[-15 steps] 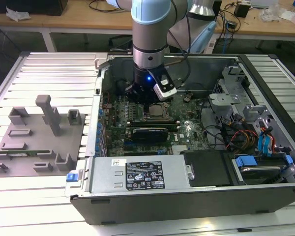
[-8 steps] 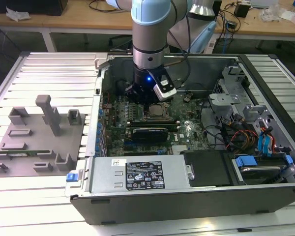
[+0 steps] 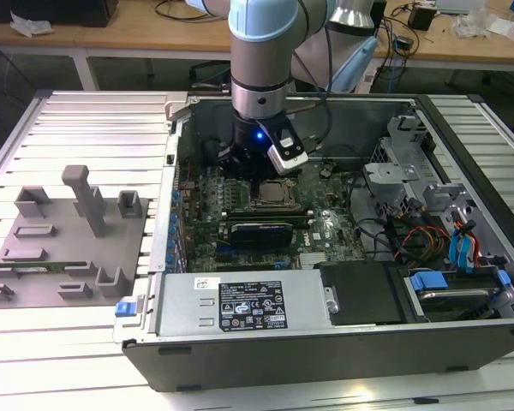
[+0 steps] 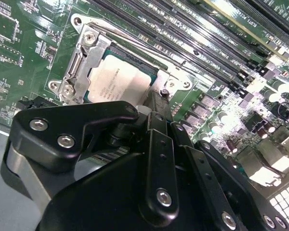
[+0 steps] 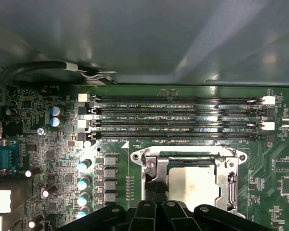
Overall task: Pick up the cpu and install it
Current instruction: 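Close the cpu cover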
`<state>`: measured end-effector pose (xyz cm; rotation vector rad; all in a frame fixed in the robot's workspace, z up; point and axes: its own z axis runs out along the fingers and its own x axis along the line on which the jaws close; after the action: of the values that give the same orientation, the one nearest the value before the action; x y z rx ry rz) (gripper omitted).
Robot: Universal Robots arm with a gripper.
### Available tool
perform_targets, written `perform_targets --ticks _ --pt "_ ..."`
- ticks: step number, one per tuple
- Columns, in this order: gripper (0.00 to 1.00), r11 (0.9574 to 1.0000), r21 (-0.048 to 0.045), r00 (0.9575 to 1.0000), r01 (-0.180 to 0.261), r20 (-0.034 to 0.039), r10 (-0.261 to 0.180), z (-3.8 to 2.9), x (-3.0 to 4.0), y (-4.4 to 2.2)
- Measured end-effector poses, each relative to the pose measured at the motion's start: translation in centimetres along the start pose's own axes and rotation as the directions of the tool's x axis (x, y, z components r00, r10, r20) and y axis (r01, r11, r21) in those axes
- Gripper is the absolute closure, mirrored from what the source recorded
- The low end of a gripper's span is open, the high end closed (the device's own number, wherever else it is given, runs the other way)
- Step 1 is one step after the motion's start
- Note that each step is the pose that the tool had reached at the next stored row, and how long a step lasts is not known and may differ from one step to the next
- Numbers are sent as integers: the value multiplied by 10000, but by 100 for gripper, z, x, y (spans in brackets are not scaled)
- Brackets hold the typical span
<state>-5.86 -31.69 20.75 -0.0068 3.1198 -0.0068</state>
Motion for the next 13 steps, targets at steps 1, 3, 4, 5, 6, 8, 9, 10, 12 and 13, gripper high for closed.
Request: perform_targets --ticks 1,3,4,5,6,8,9,10,12,13 --pt "89 10000 0 10000 0 0 0 -8 0 0" --pt "89 10000 0 10000 1 0 -1 -85 -2 0" --pt "89 10000 0 10000 1 0 -1 -116 -3 0" --pt "89 10000 1 10000 0 0 0 -133 -3 -1" --pt "89 10000 2 10000 0 1 0 -140 -3 -1" --pt "89 10000 0 10000 2 7 -2 -140 -3 -1" --pt "89 10000 1 10000 1 77 -1 -138 0 -2" --pt "89 10000 -2 9999 1 141 -1 -131 0 -3" --pt "89 10000 -2 9997 0 239 0 -115 1 -3" --pt "89 10000 -2 9997 2 247 -1 -111 0 -3"
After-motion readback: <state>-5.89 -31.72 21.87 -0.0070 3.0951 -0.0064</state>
